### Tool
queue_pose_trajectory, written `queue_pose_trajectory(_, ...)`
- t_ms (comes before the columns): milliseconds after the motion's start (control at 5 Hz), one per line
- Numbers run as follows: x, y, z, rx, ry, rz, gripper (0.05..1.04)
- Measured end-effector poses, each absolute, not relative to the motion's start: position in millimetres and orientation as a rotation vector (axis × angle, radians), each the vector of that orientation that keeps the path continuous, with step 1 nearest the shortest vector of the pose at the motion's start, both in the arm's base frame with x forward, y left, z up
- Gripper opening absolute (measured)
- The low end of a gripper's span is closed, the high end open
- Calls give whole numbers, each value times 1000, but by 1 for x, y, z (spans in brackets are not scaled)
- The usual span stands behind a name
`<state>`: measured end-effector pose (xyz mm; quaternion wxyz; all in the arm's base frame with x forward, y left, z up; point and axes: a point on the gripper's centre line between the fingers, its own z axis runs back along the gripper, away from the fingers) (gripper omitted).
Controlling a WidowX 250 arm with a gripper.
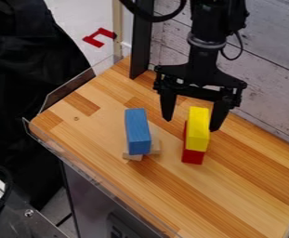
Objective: Put the yellow rectangular block on top of the blue block
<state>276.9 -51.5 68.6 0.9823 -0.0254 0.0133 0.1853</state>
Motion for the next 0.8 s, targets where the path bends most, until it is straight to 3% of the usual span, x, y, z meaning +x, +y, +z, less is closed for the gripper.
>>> queue_pose_trajectory(200, 273, -52, 61, -44, 55, 374, 1000)
queue_pose_trajectory(800, 277, -63, 55, -129, 23, 382, 1000)
